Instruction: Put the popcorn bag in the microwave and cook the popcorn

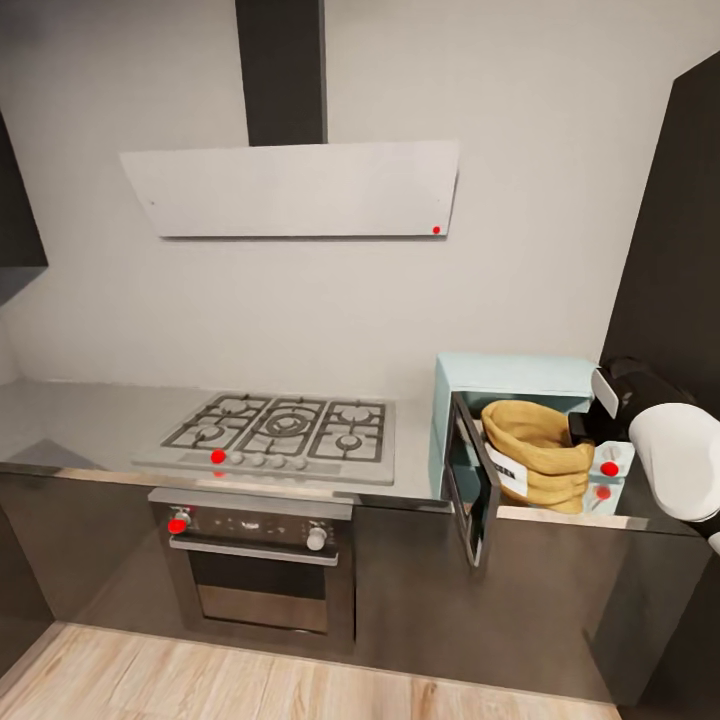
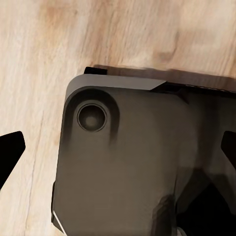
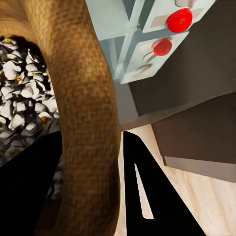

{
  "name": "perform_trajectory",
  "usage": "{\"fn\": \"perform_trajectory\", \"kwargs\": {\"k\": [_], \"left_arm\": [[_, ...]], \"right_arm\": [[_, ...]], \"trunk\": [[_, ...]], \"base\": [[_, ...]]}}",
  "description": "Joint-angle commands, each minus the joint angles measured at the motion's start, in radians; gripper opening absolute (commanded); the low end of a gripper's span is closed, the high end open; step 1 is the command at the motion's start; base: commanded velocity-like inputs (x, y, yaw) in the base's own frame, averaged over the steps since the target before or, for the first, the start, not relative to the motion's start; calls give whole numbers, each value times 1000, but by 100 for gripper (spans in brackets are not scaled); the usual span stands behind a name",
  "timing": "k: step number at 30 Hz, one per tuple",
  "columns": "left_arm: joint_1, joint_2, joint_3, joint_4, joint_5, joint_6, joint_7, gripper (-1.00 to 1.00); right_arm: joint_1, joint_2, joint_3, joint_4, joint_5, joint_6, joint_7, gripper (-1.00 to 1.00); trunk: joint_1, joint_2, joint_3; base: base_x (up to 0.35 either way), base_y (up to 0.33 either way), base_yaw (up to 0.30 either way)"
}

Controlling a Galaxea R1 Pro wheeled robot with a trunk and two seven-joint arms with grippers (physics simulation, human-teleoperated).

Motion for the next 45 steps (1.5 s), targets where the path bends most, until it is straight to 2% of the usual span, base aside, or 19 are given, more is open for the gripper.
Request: {"fn": "perform_trajectory", "kwargs": {"k": [1,8,14,23,34,45], "left_arm": [[0,0,3,0,8,-3,0,100],[0,0,3,0,8,-3,0,100],[0,0,3,0,8,-3,0,100],[0,0,3,0,8,-3,0,100],[0,0,2,0,8,-3,0,100],[0,1,2,0,9,-2,0,100]], "right_arm": [[-1,0,-9,0,0,2,-7,-100],[-1,-1,-10,-2,1,2,-8,-100],[-1,-1,-10,-64,0,2,-8,-100],[-1,-6,-8,-74,1,2,-9,-100],[-1,-6,-6,-73,3,2,-11,-100],[-1,-5,-6,-62,3,2,-11,-100]], "trunk": [[0,-1,-1],[0,-1,-1],[0,-1,-1],[0,-1,-1],[0,-1,-1],[0,-1,-1]], "base": [[3,0,0],[0,0,0],[0,0,0],[5,0,0],[206,0,0],[89,0,0]]}}
